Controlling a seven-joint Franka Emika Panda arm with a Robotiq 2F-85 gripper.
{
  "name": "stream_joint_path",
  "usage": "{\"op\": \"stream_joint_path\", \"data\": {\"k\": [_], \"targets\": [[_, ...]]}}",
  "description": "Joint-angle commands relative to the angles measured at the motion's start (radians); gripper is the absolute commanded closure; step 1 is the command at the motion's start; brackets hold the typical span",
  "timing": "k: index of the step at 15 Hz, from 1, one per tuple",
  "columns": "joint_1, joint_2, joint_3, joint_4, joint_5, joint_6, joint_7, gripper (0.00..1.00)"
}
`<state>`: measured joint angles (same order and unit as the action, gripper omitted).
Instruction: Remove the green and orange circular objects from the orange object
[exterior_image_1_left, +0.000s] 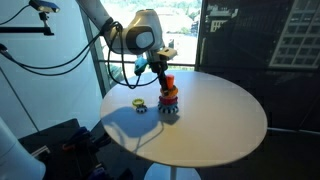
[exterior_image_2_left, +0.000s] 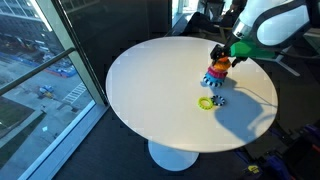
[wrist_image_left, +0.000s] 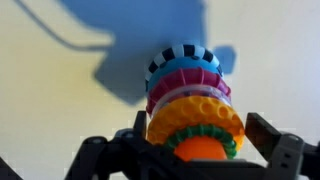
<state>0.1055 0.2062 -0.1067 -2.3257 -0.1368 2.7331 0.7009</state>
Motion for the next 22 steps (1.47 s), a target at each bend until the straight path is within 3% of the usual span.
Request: {"op": "stream_joint_path", "data": {"k": [1, 8, 11, 22], "targets": [[0.013, 0.021, -0.014, 0.019, -0.027, 0.012, 0.040, 0.00], [0.012, 0.020, -0.014, 0.017, -0.019, 0.014, 0.034, 0.02], [0.013, 0.020, -0.013, 0.019, -0.017, 0.016, 0.034, 0.28], [0.011, -0.004, -0.011, 0.015, -0.012, 0.018, 0.029, 0.22]]}}
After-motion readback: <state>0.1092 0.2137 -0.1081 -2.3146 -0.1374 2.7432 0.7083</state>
